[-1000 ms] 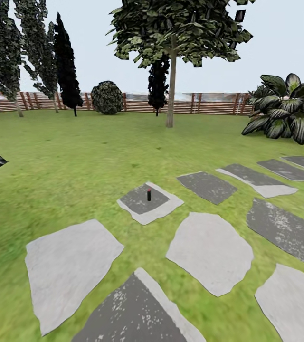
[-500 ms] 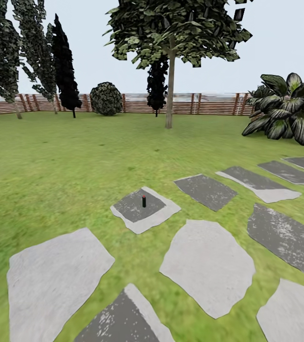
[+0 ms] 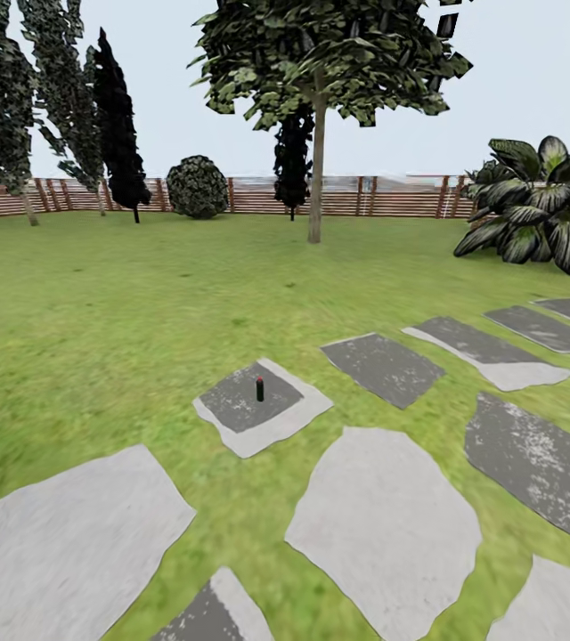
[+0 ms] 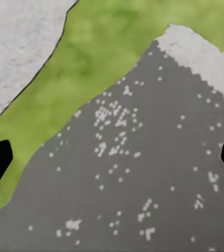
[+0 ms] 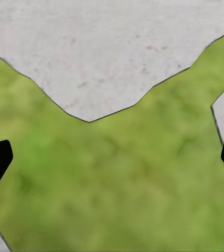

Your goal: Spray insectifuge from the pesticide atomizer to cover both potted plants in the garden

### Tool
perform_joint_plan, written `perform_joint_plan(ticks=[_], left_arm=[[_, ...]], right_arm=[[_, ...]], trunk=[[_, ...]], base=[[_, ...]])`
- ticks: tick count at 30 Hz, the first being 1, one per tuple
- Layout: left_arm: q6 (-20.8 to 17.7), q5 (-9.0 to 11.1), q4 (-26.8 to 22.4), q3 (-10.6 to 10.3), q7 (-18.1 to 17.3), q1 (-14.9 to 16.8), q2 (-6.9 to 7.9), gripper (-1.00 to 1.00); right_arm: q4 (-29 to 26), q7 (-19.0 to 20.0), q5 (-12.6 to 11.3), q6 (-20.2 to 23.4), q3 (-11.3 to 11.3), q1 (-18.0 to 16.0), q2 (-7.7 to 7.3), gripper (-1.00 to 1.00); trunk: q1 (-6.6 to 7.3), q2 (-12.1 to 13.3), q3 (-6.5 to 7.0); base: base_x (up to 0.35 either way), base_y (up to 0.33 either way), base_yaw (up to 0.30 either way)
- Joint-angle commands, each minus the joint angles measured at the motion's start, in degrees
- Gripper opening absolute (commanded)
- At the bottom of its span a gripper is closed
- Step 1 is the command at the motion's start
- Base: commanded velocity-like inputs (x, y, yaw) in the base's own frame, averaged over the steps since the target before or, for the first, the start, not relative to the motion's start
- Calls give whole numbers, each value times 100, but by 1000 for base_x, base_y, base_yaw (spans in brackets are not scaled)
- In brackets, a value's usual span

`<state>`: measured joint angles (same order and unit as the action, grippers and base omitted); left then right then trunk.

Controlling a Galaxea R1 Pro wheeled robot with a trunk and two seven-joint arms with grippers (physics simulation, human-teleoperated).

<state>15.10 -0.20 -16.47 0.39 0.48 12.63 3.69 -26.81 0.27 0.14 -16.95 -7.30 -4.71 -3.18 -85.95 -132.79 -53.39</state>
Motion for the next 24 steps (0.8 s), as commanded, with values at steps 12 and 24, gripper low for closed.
perform_joint_plan(ticks=[12, 24], left_arm=[[19, -6, 7, 1, 5, 3, 0, 100], [19, -7, 4, 1, 5, 3, 0, 100]], right_arm=[[17, 8, 4, -19, -1, -4, 1, 100], [18, 8, 4, -19, 0, -4, 1, 100]], trunk=[[-2, -2, -5], [-2, -2, -5]], base=[[284, -156, 0], [283, -157, 0]])
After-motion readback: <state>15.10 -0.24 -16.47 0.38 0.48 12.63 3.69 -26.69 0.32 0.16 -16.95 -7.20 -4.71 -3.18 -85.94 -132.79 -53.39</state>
